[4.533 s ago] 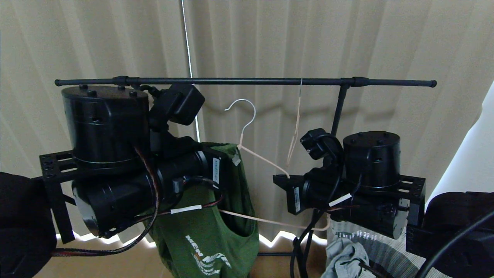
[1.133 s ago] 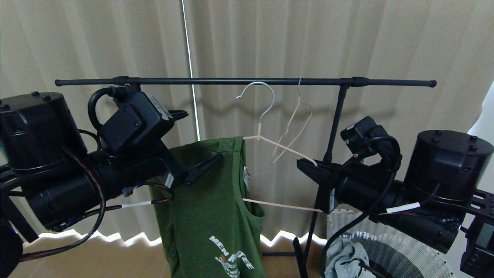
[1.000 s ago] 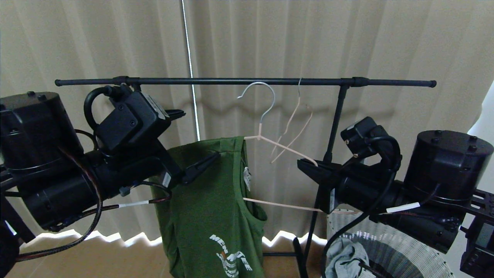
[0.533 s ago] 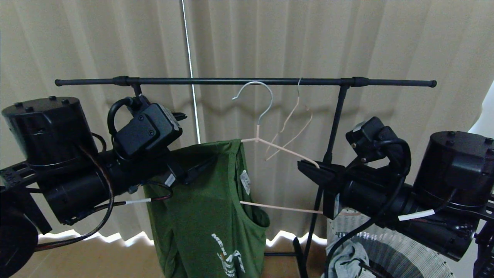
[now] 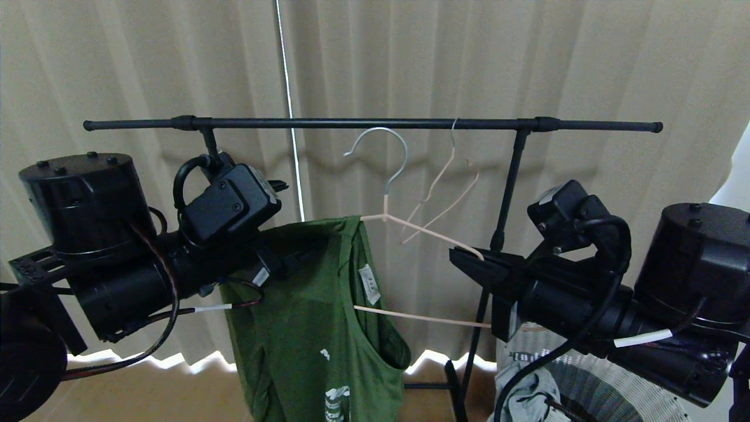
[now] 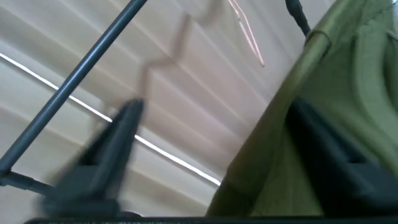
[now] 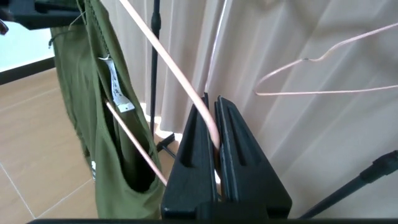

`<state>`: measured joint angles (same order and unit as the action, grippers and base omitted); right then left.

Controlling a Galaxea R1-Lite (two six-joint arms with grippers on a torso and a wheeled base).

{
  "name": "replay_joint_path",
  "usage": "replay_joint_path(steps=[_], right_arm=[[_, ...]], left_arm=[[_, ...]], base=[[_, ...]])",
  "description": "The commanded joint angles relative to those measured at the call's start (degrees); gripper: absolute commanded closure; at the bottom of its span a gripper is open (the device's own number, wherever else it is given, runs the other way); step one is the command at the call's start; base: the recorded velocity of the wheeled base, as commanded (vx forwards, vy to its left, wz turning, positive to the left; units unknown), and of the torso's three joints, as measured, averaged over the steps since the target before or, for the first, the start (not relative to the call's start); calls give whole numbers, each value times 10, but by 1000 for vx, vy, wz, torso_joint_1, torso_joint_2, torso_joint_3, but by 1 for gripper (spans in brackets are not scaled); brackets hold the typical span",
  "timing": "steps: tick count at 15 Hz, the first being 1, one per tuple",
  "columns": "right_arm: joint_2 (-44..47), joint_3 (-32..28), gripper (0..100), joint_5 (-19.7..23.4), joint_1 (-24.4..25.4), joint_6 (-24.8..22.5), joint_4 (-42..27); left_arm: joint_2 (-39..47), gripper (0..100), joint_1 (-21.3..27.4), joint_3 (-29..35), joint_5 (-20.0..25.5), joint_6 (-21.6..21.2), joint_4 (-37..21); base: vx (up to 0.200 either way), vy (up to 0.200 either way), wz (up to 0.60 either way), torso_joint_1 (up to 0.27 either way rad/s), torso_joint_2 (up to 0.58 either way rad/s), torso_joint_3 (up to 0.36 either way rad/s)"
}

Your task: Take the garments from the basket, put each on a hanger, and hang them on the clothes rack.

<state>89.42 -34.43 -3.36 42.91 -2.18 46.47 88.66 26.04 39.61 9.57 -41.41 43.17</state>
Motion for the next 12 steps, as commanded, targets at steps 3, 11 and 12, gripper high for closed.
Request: replay_joint_path(steps=[3,11,12], right_arm=[[-2,9,100,0,0,1,1],[-3,20,0,-1,-1,0,-1],[-6,28,0,-2,-1,-1,0]], left_arm=[[1,100,2,-1,1,-1,2],[1,100,14,-28,-2,0,52],[1,100,13,-30,-11,1,56]], base=[[0,0,0,0,0,0],[0,0,0,0,0,0],[0,0,0,0,0,0]])
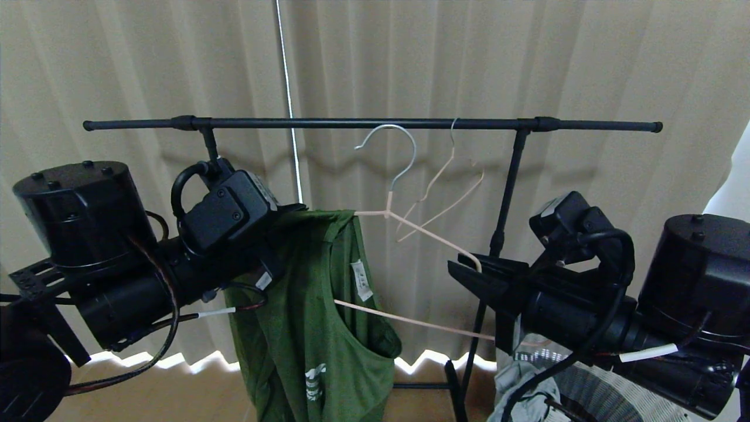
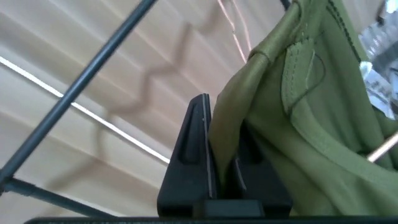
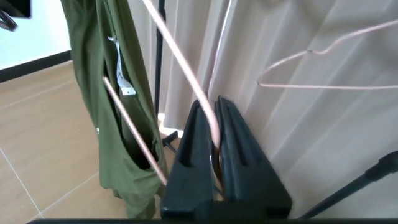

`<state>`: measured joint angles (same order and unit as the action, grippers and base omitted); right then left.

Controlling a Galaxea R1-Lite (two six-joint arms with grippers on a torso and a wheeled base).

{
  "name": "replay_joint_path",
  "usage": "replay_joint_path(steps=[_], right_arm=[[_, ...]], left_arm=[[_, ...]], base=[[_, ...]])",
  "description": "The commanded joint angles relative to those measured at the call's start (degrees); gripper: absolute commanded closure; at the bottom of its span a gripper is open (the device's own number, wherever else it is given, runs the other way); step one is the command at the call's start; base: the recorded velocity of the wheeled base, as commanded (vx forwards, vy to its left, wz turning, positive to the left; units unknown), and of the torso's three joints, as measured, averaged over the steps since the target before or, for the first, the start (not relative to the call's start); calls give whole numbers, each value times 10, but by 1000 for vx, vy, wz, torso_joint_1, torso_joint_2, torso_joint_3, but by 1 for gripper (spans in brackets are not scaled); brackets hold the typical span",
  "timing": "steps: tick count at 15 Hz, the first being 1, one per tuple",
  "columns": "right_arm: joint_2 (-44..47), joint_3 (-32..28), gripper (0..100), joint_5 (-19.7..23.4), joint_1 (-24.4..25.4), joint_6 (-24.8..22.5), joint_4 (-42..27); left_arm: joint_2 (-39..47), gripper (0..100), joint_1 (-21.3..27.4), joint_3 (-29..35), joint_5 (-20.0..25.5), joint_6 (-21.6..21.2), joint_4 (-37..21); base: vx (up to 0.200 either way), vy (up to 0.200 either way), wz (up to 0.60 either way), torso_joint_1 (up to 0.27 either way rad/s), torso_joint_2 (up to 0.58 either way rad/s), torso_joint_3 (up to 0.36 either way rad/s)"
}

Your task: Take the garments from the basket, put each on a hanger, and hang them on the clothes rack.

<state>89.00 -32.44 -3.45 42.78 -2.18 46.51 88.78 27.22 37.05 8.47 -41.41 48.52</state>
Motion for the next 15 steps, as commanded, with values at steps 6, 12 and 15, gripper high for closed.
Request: replay_joint_path(steps=[6,12,15], right_arm=[[-38,24,0,-4,-42,-1,0],[-35,92,0,-4,-60,1,1],[-19,96,0,-2,-57,3,2]], left_arm=[[10,100,-2,-7,-134,7,3],[20,100,0,0,-275,66,3],[20,100,2,42,-278,137,7]], base=[[0,0,0,0,0,0],[0,0,0,0,0,0],[0,0,0,0,0,0]])
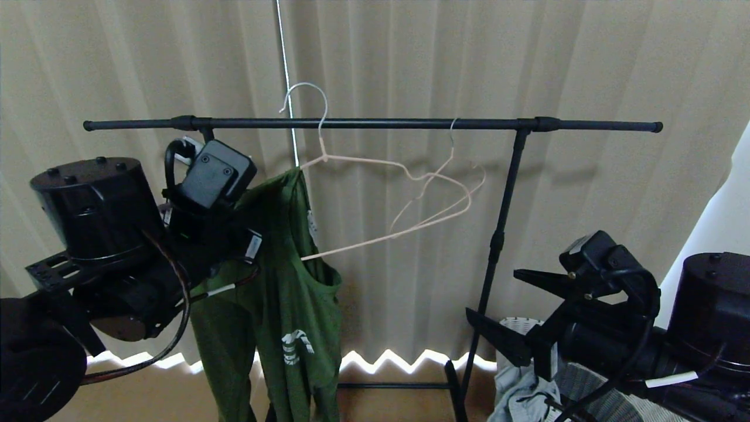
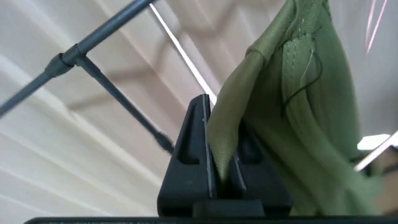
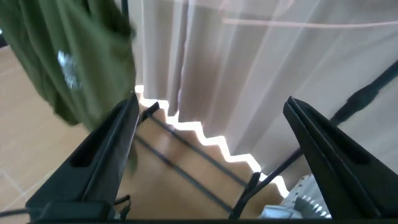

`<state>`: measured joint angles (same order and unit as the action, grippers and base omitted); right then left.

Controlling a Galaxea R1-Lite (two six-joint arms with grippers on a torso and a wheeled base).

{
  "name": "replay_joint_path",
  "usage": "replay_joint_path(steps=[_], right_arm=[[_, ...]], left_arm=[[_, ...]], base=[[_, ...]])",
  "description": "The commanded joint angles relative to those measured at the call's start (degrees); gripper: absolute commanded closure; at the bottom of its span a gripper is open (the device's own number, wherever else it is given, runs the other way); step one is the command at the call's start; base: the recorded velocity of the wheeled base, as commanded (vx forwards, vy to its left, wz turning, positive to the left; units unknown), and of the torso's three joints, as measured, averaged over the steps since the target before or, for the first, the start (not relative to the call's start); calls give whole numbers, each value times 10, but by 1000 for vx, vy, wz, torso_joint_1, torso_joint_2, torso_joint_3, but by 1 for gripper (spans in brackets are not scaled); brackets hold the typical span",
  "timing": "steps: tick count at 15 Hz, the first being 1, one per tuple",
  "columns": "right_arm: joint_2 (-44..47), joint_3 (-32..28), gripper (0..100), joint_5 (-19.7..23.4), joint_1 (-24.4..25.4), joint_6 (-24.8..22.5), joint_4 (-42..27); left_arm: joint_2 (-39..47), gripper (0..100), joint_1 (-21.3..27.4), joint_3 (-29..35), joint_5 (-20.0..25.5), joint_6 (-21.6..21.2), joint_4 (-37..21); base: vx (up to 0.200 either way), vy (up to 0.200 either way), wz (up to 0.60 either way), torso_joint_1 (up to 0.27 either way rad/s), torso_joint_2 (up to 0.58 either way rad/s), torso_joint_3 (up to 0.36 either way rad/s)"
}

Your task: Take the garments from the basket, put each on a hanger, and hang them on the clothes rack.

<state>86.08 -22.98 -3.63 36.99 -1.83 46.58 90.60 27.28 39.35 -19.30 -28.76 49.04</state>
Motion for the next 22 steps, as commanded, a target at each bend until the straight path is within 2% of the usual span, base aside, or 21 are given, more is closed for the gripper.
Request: replay_joint_path(steps=[1,3,5,7,9,13,15,19,22], right_arm=[[12,-2,0,3,8,3,1],[31,-10,0,3,39,11,26],[79,-20,0,-1,62,17,98],[139,-43,0,-4,63,16,166],[192,-84,0,-16,61,16,198],[261,-159,0,-32,53,17,230],[272,-170,0,-34,53,16,233],[278,-167,0,-30,58,15,229],[305,-154,0,-33,80,16,232]], left_arm=[[5,100,3,34,0,29,2],[5,100,20,46,7,58,4],[0,100,50,48,16,84,5],[-8,100,59,53,24,85,4],[-16,100,59,56,41,84,5],[-31,100,59,51,64,81,4],[-37,100,66,41,80,80,4],[-39,100,78,30,89,80,6],[-37,100,89,29,89,80,34]], base=[[0,0,0,0,0,0],[0,0,0,0,0,0],[0,0,0,0,0,0],[0,0,0,0,0,0],[0,0,0,0,0,0],[0,0,0,0,0,0],[0,0,0,0,0,0],[0,0,0,0,0,0],[0,0,0,0,0,0]])
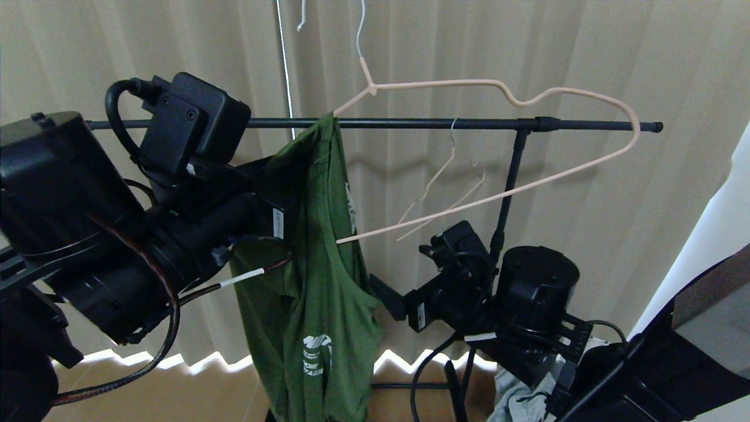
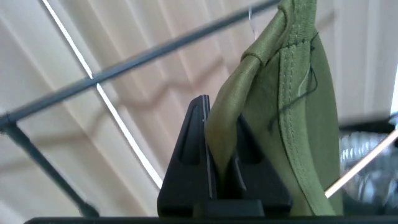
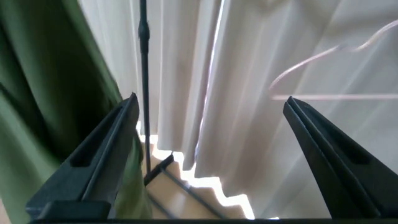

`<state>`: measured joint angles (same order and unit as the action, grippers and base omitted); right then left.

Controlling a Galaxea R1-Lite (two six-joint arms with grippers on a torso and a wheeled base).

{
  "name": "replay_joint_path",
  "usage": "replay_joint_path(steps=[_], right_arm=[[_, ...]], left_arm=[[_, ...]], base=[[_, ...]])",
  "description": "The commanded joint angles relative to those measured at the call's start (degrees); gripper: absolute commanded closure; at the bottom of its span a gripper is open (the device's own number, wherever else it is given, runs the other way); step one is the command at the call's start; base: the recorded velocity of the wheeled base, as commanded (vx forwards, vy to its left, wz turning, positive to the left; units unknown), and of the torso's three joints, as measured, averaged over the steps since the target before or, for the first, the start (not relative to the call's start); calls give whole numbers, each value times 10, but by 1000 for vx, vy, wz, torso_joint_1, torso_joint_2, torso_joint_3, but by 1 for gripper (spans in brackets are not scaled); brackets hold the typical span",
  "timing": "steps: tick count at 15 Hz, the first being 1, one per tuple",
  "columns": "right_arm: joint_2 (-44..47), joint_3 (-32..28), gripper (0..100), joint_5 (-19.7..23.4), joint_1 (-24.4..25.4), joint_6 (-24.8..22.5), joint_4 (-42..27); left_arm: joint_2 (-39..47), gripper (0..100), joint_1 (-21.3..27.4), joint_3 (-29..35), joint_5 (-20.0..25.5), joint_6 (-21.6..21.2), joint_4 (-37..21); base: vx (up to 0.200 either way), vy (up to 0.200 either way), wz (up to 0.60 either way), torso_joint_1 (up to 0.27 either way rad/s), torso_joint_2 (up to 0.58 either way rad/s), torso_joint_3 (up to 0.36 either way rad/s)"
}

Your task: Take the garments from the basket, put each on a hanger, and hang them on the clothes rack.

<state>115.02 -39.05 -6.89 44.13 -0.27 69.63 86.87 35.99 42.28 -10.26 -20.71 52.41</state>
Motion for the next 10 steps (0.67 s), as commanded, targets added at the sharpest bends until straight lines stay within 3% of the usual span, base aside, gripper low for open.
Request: replay_joint_path(steps=[1,6,10], right_arm=[[13,22,0,-1,13,0,2],[-5,56,0,-1,14,1,5],[-24,59,0,-1,32,0,37]], left_arm=[[1,100,1,1,-1,-1,2],[3,100,-1,-6,-2,-6,2],[4,100,-13,-16,-3,-47,2]], base=[[0,0,0,0,0,0],[0,0,0,0,0,0],[0,0,0,0,0,0]])
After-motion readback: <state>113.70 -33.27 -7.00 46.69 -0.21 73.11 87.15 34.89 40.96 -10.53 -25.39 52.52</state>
